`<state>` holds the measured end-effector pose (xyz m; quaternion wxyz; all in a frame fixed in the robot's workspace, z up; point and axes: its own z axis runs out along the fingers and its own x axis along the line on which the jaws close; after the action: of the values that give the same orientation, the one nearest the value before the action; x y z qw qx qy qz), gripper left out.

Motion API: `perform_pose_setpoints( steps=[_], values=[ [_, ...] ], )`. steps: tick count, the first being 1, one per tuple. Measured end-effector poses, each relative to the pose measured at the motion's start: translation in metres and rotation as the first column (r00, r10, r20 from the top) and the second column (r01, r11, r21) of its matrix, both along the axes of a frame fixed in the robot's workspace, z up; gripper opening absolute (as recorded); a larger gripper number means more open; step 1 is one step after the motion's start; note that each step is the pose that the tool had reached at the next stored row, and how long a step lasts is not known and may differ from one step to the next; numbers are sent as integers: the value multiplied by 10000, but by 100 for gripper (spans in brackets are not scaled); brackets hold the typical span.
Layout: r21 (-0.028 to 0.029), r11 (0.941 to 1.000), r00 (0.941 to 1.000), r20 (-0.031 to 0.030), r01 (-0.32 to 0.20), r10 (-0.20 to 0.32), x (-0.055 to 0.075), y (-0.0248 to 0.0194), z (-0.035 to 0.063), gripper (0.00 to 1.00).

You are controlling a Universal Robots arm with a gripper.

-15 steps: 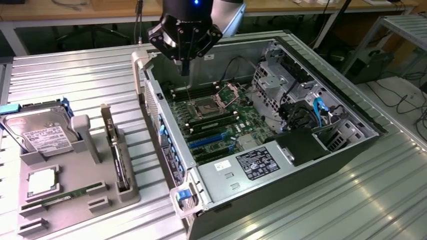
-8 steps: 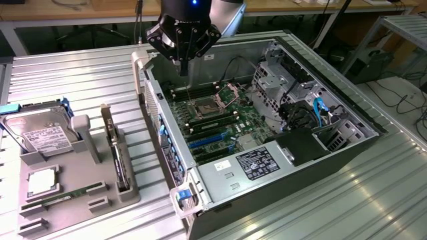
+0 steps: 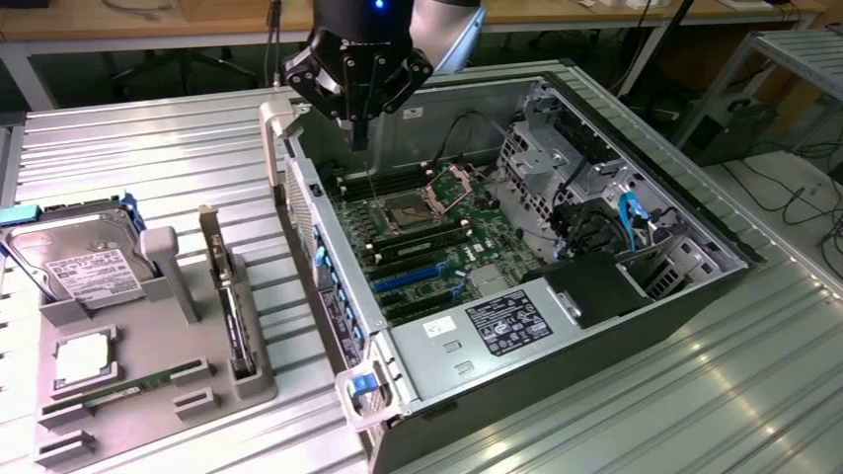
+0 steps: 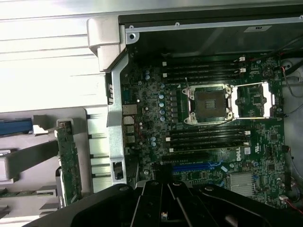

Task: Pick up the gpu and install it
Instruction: 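Reach for the gpu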

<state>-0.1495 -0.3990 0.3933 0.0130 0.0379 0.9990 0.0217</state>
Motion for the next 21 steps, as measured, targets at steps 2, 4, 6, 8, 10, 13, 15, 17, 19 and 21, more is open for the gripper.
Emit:
perform_pose_setpoints(
  steps=[2, 4, 6, 8, 10, 13, 15, 17, 19, 21],
  values=[
    [-1, 10000, 10000, 0, 0, 0, -13, 0, 0, 11],
    [0, 10000, 10000, 1, 0, 0, -23, -1, 0, 11],
    [0, 10000, 10000, 0, 0, 0, -33, -1, 0, 11],
    [0, 10000, 10000, 1, 0, 0, -42, -1, 0, 11],
    [0, 10000, 10000, 0, 0, 0, -54, -1, 0, 11],
    [0, 10000, 10000, 1, 0, 0, -74, -1, 0, 11],
    [-1, 10000, 10000, 0, 0, 0, -83, -1, 0, 11],
    [0, 10000, 10000, 1, 0, 0, -96, -2, 0, 11],
    [0, 10000, 10000, 0, -1, 1, -108, -2, 0, 11],
    [0, 10000, 10000, 0, 0, 0, -272, -28, 0, 11]
  ],
)
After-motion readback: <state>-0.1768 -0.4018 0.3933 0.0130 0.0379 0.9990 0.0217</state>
